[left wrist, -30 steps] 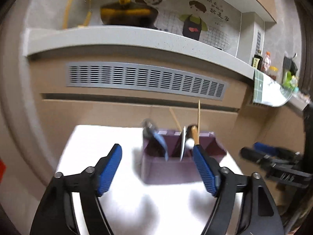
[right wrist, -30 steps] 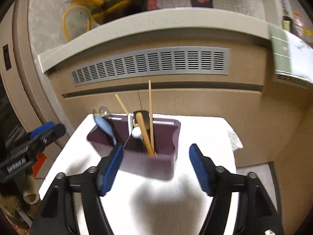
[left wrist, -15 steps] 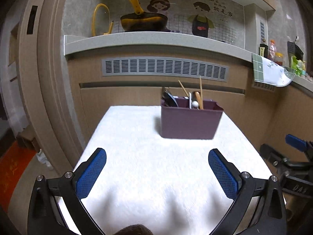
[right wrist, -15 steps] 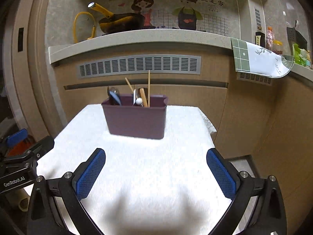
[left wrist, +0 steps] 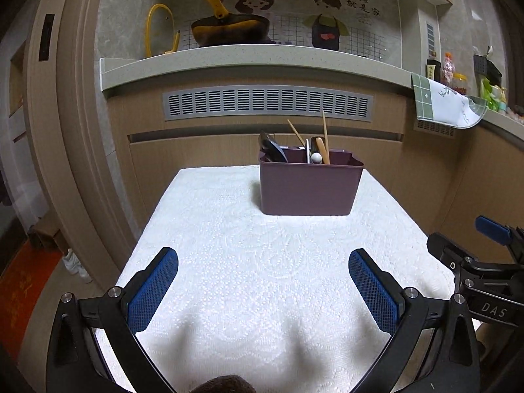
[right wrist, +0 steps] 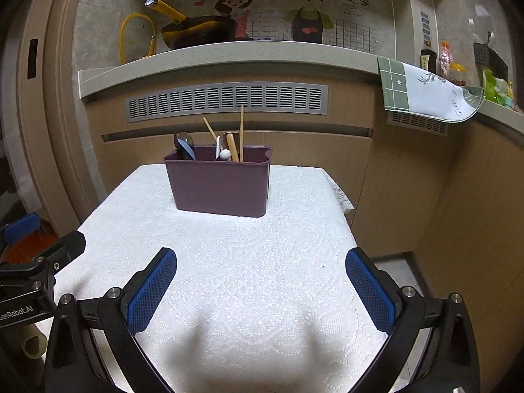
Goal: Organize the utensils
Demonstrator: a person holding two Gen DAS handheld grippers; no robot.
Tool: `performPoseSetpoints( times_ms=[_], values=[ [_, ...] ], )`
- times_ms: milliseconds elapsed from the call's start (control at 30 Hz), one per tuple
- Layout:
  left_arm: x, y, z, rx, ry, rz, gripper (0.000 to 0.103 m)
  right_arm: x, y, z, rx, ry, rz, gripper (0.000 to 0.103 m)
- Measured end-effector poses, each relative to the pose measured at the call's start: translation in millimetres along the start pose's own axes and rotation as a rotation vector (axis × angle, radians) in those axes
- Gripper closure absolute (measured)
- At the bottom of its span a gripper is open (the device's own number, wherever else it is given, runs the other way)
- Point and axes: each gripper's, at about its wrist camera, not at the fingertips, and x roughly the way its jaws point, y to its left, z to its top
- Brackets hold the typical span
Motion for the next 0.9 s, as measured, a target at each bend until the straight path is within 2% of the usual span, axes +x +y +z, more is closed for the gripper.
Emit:
performPoseSetpoints(
  times_ms=[900],
  values=[
    [-1.8,-4.3,0.5,0.006,0.005,0.003,0.0,-3.5,-5.8,0.7,-0.001,-0.004,-0.004,0.0]
  ],
)
